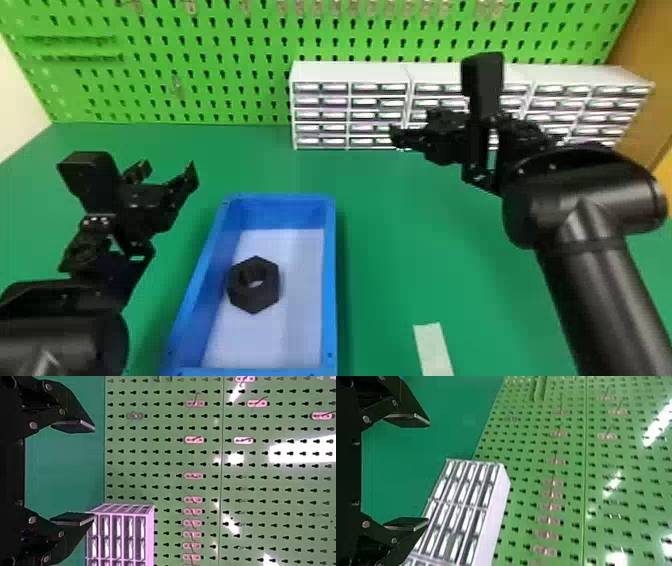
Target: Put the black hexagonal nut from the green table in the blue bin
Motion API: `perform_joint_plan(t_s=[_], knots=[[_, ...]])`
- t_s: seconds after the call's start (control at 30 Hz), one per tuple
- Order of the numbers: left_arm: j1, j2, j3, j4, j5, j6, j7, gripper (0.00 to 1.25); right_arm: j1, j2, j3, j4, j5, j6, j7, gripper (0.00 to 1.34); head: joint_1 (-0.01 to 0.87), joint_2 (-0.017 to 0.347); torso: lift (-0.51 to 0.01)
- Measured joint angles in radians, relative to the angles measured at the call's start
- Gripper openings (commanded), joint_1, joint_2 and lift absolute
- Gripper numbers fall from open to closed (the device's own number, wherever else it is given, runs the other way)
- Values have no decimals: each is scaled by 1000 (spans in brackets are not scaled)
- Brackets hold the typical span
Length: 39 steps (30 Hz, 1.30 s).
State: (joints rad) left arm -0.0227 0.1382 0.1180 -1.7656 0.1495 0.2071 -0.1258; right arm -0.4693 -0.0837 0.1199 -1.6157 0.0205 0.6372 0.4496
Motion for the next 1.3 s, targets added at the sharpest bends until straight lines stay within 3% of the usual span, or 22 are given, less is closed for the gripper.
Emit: perform_joint_plan(t_s=[0.6,1.13,1.3], knots=[[3,0,2,0,3,0,0,787,108,21,-84,-7,-25,-181,-202,939,686,52,-97],[-20,0,-14,12,8,1,0,787,245,78,-148,-7,-9,-361,-309,939,686,52,-97],[-27,0,-24,20,8,2,0,787,278,83,-172,-7,3,-390,-325,939,686,52,-97]])
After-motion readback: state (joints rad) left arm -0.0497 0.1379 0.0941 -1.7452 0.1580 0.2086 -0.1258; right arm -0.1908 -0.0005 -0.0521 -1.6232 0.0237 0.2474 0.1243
